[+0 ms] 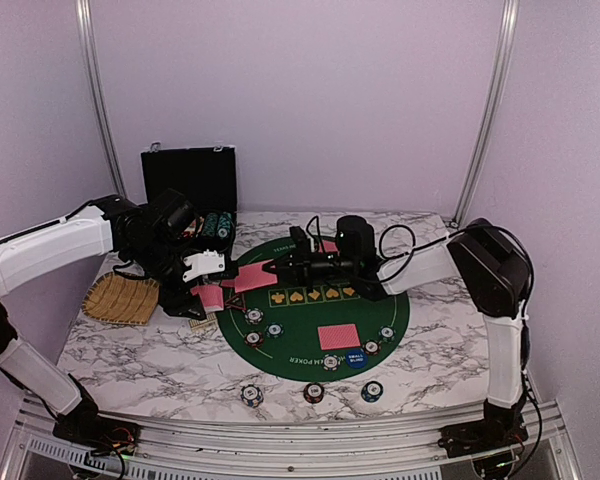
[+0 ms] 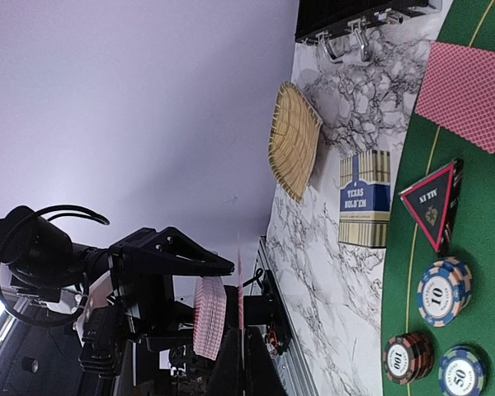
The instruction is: Distribute texas hold em gaming equipment
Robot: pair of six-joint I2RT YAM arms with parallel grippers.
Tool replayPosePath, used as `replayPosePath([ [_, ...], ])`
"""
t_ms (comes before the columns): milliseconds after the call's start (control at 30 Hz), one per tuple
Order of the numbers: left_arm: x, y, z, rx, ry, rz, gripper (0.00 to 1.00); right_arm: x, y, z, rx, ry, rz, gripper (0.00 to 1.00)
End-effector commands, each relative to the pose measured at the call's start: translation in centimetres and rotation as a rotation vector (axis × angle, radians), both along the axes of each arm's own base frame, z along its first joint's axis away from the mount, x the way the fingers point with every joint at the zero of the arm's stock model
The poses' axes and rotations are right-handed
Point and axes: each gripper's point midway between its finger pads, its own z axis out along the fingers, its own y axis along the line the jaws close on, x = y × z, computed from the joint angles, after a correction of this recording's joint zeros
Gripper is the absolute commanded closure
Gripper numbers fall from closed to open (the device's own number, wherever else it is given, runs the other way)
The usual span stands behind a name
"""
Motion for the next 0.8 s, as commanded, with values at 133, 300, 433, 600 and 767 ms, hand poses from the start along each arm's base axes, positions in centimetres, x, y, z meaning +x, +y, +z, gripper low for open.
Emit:
replayPosePath([
  [133, -0.4, 0.3, 0.9, -0.009, -0.014, -0.008, 0.84, 5.0, 0.6, -1.4, -0.016, -0.039, -0.034, 1.0],
  [300, -0.5, 0.3, 0.8, -0.009, -0.009, -0.007, 0.84, 8.2, 2.1, -3.8, -0.063, -0.057, -0.079, 1.0],
  [433, -0.6, 0.3, 0.9, -0.015, -0.005, -0.008, 0.84, 10.4, 3.0, -5.5, -0.072, -0.062, -0.128, 1.0],
  [600, -0.7, 0.1, 0.8, -0.02, 0.005, -0.011, 0.84, 12.5, 4.3, -7.4, -0.081, -0.071, -0.178, 1.0],
  [767, -0.6, -0.1, 0.9, -0.026, 0.005, -0.012, 0.84, 14.0, 5.5, -10.1, -0.128, -0.068, -0.219, 1.0],
])
